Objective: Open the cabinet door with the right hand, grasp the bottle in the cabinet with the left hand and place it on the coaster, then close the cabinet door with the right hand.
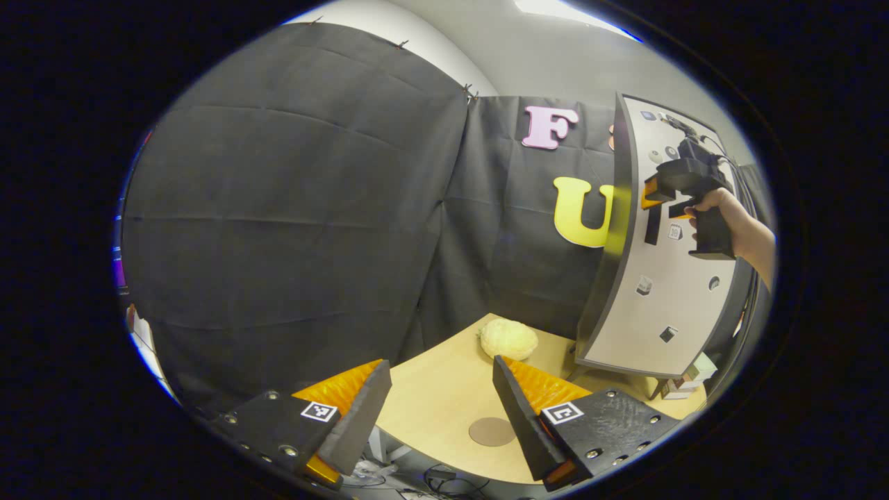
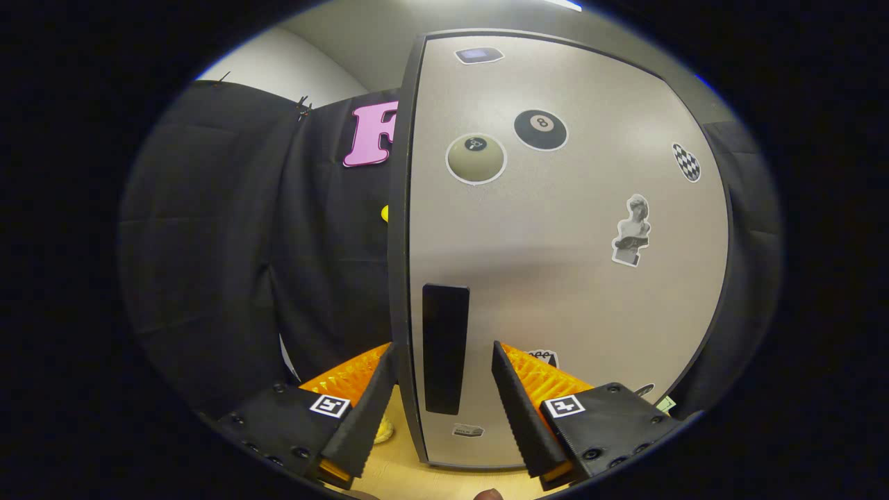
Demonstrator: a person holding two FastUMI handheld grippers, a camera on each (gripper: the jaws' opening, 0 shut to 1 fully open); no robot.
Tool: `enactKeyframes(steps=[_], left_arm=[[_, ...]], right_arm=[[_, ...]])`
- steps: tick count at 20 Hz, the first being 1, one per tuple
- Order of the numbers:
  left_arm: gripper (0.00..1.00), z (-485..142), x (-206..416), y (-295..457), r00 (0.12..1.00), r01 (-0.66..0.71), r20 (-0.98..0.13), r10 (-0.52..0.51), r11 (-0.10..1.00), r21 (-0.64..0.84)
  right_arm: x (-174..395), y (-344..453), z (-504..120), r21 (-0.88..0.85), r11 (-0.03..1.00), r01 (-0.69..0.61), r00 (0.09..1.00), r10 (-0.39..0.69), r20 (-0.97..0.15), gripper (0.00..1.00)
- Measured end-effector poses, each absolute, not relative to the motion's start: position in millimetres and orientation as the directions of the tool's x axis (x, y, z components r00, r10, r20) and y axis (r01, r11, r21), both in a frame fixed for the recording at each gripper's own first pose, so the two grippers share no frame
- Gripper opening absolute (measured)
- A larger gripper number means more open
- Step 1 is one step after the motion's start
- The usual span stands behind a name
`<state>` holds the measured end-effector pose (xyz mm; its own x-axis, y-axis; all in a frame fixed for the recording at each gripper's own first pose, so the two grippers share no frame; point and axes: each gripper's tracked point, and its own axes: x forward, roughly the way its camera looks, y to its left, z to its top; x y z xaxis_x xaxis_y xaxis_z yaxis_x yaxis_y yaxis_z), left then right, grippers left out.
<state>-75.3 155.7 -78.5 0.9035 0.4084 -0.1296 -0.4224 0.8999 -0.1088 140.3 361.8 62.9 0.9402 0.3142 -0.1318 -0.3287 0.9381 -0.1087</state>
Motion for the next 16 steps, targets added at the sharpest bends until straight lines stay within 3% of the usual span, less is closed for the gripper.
enactKeyframes(steps=[2, 5, 6, 9, 11, 12, 13, 16], left_arm=[[0.87, -80.7, -72.7, 154.3, 0.904, -0.420, -0.131, 0.406, 0.901, -0.106], [0.91, -85.9, -71.6, 153.7, 0.905, -0.415, -0.142, 0.400, 0.905, -0.094], [0.91, -87.8, -70.3, 153.4, 0.905, -0.415, -0.147, 0.400, 0.905, -0.092], [0.87, -87.6, -72.1, 154.2, 0.903, -0.418, -0.151, 0.402, 0.904, -0.089], [0.91, -88.3, -73.6, 153.8, 0.899, -0.425, -0.155, 0.410, 0.901, -0.083], [0.87, -89.3, -73.9, 153.2, 0.898, -0.427, -0.160, 0.411, 0.901, -0.082], [0.91, -88.8, -74.4, 153.1, 0.897, -0.428, -0.162, 0.411, 0.900, -0.082], [0.87, -86.1, -78.0, 153.9, 0.899, -0.425, -0.153, 0.411, 0.902, -0.077]], right_arm=[[147.4, 365.6, 59.0, -0.104, 0.941, -0.321, 0.941, 0.305, -0.146, 0.82], [152.3, 367.8, 51.2, -0.096, 0.948, -0.305, 0.943, 0.286, -0.167, 0.48], [156.4, 366.6, 49.0, -0.108, 0.951, -0.289, 0.948, 0.269, -0.171, 0.50], [157.9, 364.6, 47.0, -0.107, 0.957, -0.269, 0.952, 0.247, -0.178, 0.36], [159.8, 365.0, 42.6, -0.097, 0.959, -0.265, 0.951, 0.244, -0.192, 0.40], [161.7, 363.7, 40.1, -0.094, 0.959, -0.266, 0.949, 0.244, -0.200, 0.40], [161.2, 364.2, 40.7, -0.067, 0.960, -0.271, 0.947, 0.253, -0.198, 0.37], [162.1, 364.6, 41.2, -0.063, 0.962, -0.267, 0.949, 0.250, -0.193, 0.34]])
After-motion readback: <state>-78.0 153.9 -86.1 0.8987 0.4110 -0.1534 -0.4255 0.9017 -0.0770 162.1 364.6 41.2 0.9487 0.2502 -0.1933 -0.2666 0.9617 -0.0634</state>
